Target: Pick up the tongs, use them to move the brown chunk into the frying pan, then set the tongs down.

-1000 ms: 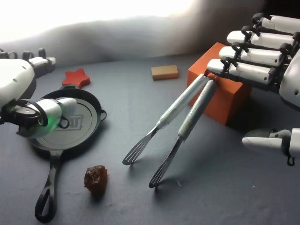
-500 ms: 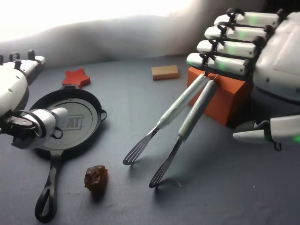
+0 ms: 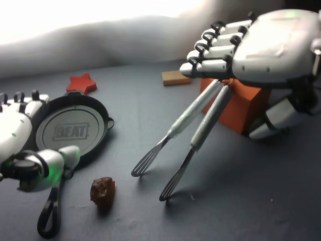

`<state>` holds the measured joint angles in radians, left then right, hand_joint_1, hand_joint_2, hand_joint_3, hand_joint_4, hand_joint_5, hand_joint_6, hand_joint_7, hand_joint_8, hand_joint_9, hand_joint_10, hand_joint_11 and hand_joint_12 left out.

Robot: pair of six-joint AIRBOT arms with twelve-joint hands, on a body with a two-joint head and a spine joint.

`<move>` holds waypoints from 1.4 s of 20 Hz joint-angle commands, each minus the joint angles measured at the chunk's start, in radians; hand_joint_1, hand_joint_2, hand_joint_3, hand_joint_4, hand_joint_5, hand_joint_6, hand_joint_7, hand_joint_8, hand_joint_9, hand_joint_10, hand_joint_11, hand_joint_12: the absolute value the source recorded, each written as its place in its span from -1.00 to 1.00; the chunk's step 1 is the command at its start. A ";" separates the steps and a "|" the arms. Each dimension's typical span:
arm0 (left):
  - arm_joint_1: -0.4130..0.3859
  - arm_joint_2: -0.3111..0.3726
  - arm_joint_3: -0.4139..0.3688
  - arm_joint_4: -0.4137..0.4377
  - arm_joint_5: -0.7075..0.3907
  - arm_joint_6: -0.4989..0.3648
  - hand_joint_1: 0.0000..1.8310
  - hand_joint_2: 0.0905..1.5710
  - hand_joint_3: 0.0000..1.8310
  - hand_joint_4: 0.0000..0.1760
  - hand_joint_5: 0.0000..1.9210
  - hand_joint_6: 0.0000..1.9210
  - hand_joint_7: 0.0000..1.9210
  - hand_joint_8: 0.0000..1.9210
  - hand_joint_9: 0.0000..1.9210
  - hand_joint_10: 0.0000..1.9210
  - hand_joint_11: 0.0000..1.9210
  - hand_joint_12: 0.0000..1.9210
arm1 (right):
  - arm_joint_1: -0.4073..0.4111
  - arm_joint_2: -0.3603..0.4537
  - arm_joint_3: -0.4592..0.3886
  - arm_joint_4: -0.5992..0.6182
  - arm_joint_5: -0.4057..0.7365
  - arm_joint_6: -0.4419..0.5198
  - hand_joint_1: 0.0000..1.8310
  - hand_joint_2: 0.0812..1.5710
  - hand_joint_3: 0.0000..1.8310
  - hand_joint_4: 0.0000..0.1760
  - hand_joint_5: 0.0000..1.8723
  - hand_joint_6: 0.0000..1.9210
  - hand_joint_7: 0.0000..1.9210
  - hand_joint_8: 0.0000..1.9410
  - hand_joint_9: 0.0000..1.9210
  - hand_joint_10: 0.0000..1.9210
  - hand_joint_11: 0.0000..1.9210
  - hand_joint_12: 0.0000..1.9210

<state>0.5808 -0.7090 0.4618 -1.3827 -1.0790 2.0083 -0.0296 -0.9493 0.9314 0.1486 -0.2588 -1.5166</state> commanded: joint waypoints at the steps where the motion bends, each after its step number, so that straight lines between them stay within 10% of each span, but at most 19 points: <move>1: 0.001 0.003 -0.004 0.078 -0.069 -0.004 -0.77 0.64 -1.00 -0.78 -0.97 -0.99 -0.92 -1.00 -0.94 -1.00 -1.00 -0.66 | 0.019 -0.008 0.016 0.000 0.086 0.014 -0.06 0.11 -1.00 -1.00 -1.00 -1.00 -1.00 -1.00 -1.00 -1.00 -1.00 -1.00; 28: 0.101 0.007 -0.066 0.102 -0.177 -0.082 -0.80 0.67 -1.00 -0.71 -0.99 -0.99 -0.93 -1.00 -0.94 -1.00 -1.00 -0.72 | -0.125 -0.411 0.374 -0.097 0.047 0.027 0.11 -0.04 -1.00 -1.00 -1.00 -1.00 -1.00 -1.00 -1.00 -1.00 -1.00 -1.00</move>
<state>0.6857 -0.7078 0.3935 -1.3540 -1.1790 1.9278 -0.1600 -1.3678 1.3022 0.0551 -0.3061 -1.4876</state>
